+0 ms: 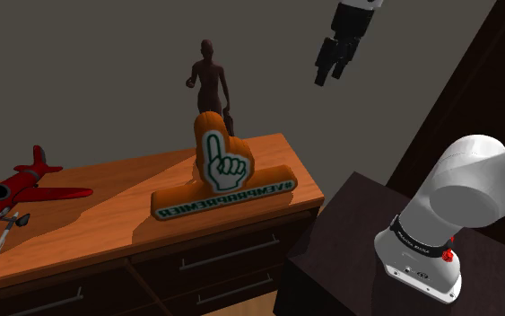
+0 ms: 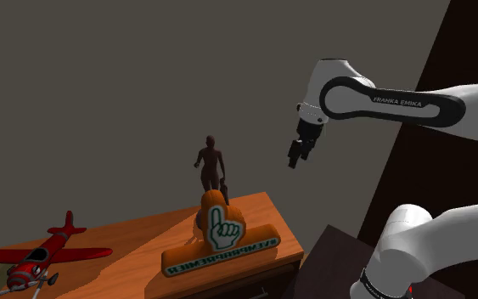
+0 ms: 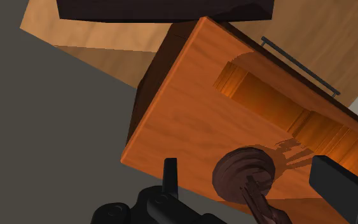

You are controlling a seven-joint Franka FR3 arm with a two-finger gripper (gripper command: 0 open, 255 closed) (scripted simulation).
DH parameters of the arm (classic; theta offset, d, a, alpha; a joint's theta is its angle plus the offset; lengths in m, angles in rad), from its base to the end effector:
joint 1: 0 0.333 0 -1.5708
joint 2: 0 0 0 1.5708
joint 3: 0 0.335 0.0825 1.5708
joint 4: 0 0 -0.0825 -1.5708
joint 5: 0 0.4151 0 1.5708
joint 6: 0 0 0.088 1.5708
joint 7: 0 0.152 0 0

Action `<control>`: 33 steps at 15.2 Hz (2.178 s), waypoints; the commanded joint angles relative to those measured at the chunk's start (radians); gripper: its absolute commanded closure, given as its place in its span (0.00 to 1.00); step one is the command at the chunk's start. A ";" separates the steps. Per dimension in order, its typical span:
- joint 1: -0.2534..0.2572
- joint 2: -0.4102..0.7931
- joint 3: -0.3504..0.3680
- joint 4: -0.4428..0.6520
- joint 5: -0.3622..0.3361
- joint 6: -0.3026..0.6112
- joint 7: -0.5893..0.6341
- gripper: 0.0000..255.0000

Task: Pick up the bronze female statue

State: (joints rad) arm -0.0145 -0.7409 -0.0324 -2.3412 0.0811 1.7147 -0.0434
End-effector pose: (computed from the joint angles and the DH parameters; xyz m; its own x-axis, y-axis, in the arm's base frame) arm 0.3569 -0.0076 0.5657 0.9930 -0.0091 0.1175 0.0025 -0.9952 -0.0977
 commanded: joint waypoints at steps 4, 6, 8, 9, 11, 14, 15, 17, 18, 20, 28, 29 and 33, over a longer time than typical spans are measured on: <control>0.019 0.042 0.020 -0.049 0.013 0.138 -0.011 0.00; 0.032 0.077 0.033 -0.074 0.021 0.230 -0.018 0.00; 0.046 0.120 0.047 -0.093 0.029 0.321 -0.026 0.00; 0.052 0.143 0.053 -0.099 0.032 0.367 -0.030 0.00; 0.065 0.194 0.067 -0.108 0.038 0.457 -0.038 0.00; 0.082 0.280 0.087 -0.107 0.045 0.590 -0.049 0.00; 0.088 0.310 0.093 -0.104 0.047 0.632 -0.052 0.00; 0.097 0.374 0.107 -0.092 0.048 0.716 -0.058 0.00; 0.102 0.407 0.114 -0.084 0.047 0.756 -0.060 0.00; 0.110 0.475 0.128 -0.062 0.042 0.833 -0.063 0.00; 0.123 0.660 0.160 -0.008 0.010 1.034 -0.059 0.00; 0.124 0.668 0.160 -0.014 0.010 1.048 -0.059 0.00; 0.125 0.699 0.161 -0.033 0.010 1.098 -0.061 0.00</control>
State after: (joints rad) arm 0.1094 -0.0481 0.1270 -2.3685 0.0926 2.8003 -0.1063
